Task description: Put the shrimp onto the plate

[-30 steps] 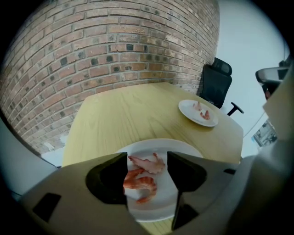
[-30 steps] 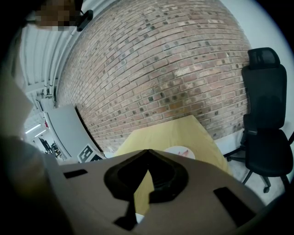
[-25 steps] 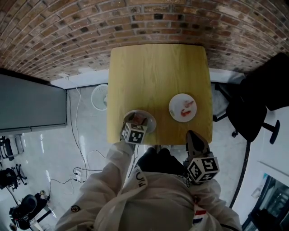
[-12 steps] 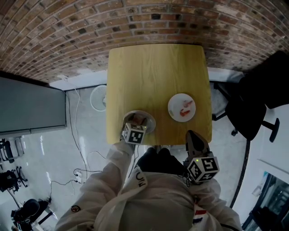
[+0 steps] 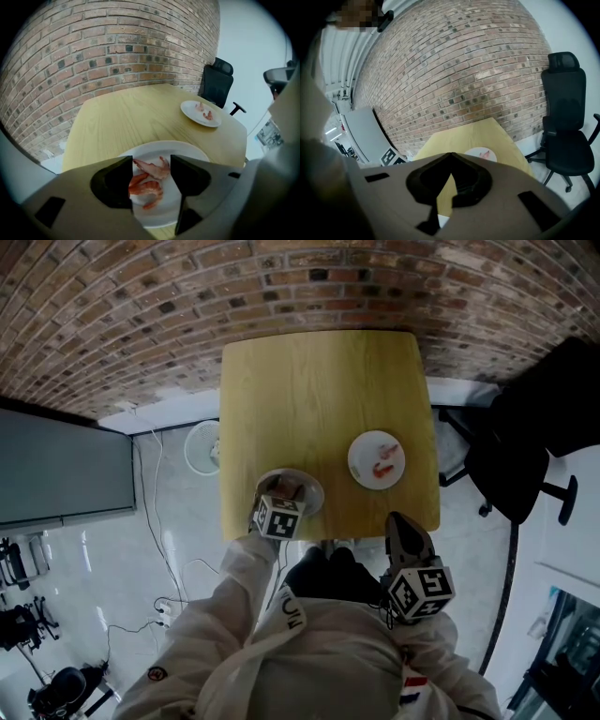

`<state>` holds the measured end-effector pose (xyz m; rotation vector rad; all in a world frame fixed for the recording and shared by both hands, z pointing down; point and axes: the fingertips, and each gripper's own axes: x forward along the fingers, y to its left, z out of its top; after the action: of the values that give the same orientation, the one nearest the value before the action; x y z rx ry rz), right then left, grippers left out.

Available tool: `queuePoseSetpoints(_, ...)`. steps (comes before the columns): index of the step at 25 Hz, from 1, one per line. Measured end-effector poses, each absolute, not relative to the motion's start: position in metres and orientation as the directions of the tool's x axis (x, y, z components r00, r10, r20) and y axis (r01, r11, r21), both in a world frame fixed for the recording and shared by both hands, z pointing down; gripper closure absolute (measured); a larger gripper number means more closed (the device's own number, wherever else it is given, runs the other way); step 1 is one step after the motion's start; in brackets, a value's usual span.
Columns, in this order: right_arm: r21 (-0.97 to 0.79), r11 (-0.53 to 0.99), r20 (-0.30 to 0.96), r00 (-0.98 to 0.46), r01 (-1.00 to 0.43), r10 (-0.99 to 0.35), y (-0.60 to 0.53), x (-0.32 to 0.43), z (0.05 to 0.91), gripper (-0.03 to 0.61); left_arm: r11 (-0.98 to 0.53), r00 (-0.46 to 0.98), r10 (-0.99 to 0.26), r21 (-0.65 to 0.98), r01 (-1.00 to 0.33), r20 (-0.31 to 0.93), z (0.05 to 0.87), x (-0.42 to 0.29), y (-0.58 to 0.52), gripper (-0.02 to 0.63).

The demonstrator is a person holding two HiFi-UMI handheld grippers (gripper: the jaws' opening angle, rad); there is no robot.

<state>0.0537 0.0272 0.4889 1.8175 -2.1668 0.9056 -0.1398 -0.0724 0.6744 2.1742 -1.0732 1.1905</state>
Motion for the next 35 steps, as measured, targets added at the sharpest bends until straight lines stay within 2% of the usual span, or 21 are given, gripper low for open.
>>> queuePoseSetpoints(15, -0.329, -0.013, 0.466, -0.150, -0.944, -0.872, 0.065, 0.038, 0.473, 0.555, -0.687, 0.420, -0.448, -0.003, -0.727, 0.789, 0.636, -0.132, -0.071, 0.357)
queuePoseSetpoints(28, -0.368, -0.049, 0.420, -0.119, -0.929, -0.900, 0.056, 0.107, 0.466, 0.555, -0.767, 0.470, -0.441, -0.049, -0.640, 0.765, 0.608, -0.043, -0.079, 0.357)
queuePoseSetpoints(35, -0.386, -0.059, 0.417, -0.117, -0.920, -0.901, 0.042, 0.146, 0.471, 0.555, -0.841, 0.503, -0.398, -0.085, -0.534, 0.767, 0.610, 0.003, -0.086, 0.357)
